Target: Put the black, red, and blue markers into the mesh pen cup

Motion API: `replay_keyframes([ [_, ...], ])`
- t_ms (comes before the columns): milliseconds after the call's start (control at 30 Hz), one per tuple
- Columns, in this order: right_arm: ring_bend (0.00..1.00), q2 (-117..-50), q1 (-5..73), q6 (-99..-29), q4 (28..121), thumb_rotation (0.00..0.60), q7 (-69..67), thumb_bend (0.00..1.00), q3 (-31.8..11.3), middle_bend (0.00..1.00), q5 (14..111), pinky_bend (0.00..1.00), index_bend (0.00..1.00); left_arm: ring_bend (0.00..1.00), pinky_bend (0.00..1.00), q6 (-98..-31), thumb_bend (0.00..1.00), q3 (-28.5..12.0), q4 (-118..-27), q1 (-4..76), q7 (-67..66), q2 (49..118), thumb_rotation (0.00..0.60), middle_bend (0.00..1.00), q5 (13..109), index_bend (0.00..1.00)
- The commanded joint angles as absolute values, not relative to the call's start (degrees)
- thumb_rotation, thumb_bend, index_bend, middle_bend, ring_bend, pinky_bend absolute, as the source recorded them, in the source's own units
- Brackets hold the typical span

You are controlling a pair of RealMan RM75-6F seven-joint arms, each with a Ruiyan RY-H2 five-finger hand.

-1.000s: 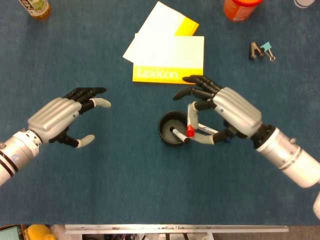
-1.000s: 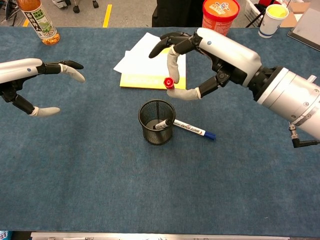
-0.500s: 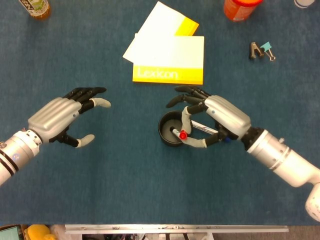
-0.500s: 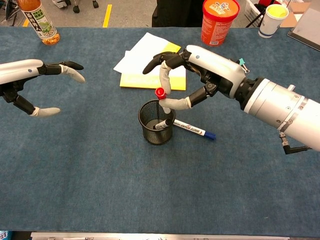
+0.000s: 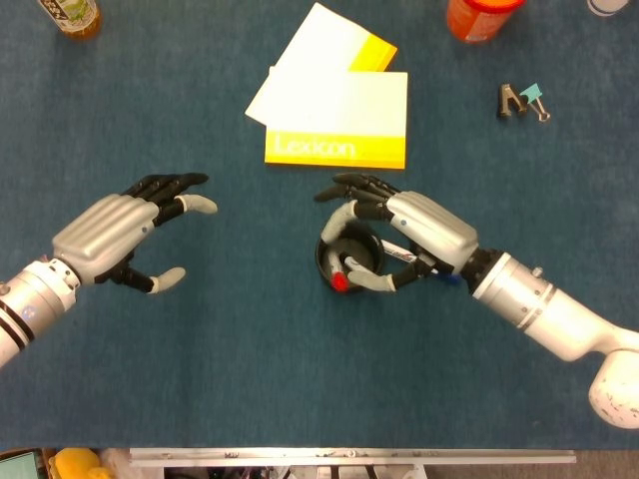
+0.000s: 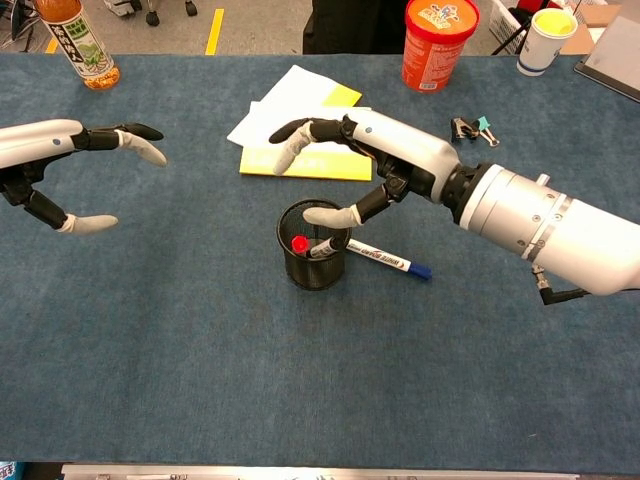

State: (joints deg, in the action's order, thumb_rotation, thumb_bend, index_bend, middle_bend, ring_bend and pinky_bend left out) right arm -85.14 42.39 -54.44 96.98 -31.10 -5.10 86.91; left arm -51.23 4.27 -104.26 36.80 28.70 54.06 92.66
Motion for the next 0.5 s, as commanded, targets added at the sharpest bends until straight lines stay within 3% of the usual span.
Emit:
replay_keyframes([
  [33,0.0,-84.86,42.25,-55.5,96.67,0.6,-30.71,0.23,-5.21,0.09,87.89,0.0,0.16,0.0,0.01,-51.34,0.31,4.23,-104.24,36.76,28.86,54.04,0.6,0.01,92.64,0.19],
  [133,0.0,-83.66,41.15,-59.01,96.52,0.6,-28.79,0.23,-5.33,0.09,89.94,0.0,0.16,0.0,0.01,-51.42,0.31,4.2,-104.22,36.73,29.04,54.0,0.6,0.01,92.67,0.19],
  [233,0.0,-81.71,39.64,-61.99,96.76,0.6,-26.61,0.23,-5.4,0.12,90.56,0.0,0.23,0.0,0.01,-51.44,0.31,4.2,-104.13,36.73,29.25,53.96,0.6,0.01,92.74,0.19],
  [367,0.04,-77.85,37.22,-65.46,96.1,0.6,-21.65,0.23,-4.11,0.22,92.31,0.04,0.41,0.0,0.01,-51.5,0.31,4.1,-103.86,36.73,29.76,54.2,0.6,0.01,92.65,0.19],
  [500,0.08,-72.81,35.96,-64.67,95.14,0.6,-16.78,0.23,-1.16,0.27,94.01,0.1,0.52,0.0,0.01,-51.31,0.31,4.07,-103.57,36.87,29.93,54.58,0.6,0.01,92.76,0.19],
])
